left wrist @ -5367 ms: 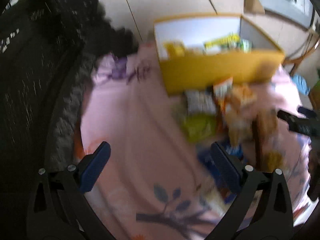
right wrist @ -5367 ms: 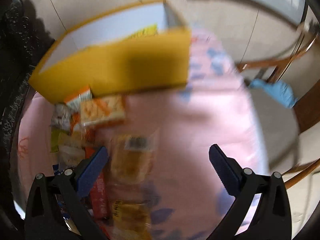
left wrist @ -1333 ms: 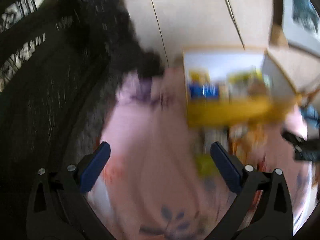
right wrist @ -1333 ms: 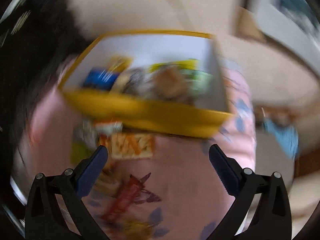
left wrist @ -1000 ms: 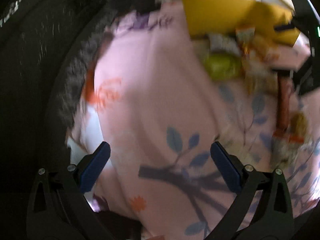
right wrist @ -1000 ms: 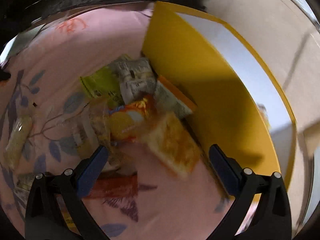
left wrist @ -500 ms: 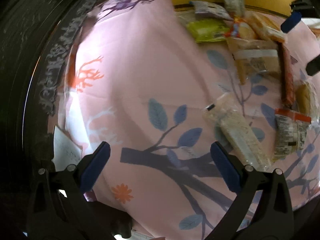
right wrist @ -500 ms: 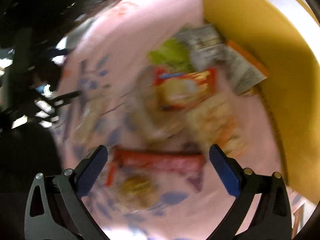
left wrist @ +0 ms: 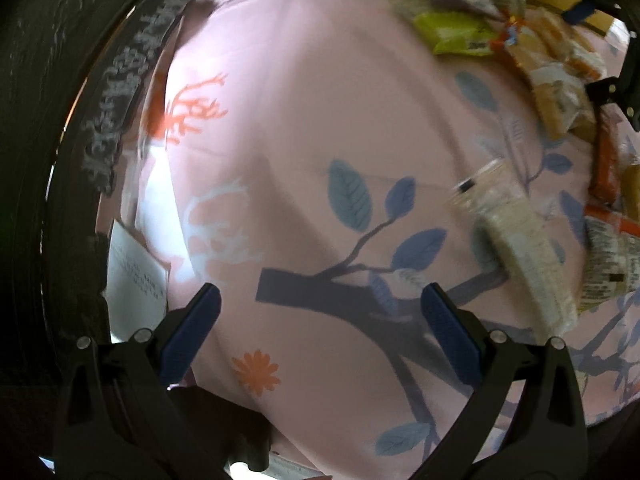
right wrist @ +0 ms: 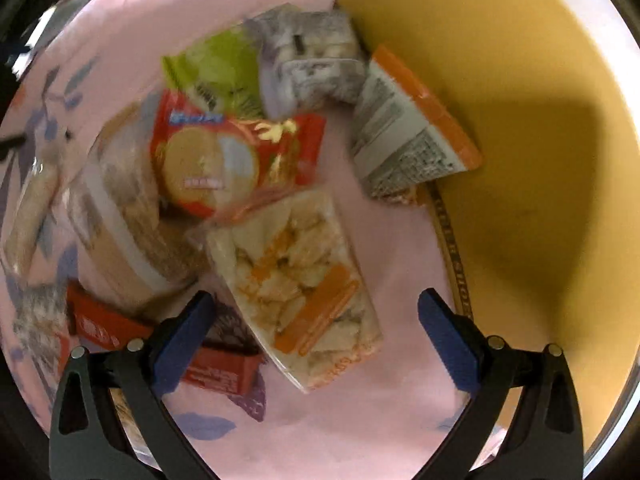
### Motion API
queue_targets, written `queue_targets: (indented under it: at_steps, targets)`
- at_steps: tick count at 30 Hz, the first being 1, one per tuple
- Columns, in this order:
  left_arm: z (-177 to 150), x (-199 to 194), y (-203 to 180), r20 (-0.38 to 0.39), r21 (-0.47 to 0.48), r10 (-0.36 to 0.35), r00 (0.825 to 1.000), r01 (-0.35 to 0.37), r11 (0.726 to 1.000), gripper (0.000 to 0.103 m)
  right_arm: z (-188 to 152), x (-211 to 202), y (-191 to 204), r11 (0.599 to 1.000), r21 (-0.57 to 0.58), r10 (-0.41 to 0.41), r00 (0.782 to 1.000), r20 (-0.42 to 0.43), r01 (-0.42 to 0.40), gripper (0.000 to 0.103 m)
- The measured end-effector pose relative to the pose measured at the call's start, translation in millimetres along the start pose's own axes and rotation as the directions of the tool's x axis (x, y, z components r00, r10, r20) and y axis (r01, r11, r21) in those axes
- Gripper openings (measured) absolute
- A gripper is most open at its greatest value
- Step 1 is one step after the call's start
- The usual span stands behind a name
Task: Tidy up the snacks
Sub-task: 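Move both grippers back over the snack pile on the table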
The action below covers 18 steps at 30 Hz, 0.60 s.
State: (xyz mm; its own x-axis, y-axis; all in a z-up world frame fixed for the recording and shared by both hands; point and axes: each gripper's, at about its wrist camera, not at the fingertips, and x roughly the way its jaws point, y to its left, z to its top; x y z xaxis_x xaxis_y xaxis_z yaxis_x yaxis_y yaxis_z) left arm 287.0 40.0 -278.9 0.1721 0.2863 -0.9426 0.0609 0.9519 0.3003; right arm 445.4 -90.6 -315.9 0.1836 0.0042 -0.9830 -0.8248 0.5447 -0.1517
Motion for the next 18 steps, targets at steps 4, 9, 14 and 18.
queue_targets:
  at_steps: [4, 9, 14, 18]
  targets:
    - [0, 1, 3, 0.009, -0.041, -0.039, 0.999, 0.039, 0.998, 0.101, -14, -11, -4, 0.958, 0.284, 0.040, 0.999, 0.016, -0.043, 0.057]
    - [6, -7, 5, 0.067, -0.087, -0.120, 0.991, 0.126, 0.988, 0.101, -37, -25, 21, 0.925, 0.375, -0.080, 0.996, 0.049, 0.056, 0.056]
    - [13, -23, -5, 0.137, -0.071, -0.140, 0.981, 0.150, 0.986, 0.101, -73, -66, 27, 0.749, 0.654, -0.036, 0.978, 0.204, -0.108, 0.054]
    - [23, -37, -20, 0.233, -0.103, -0.261, 0.937, 0.290, 0.951, 0.101, -114, -86, 32, 0.647, 0.757, -0.115, 0.969, 0.218, -0.093, 0.051]
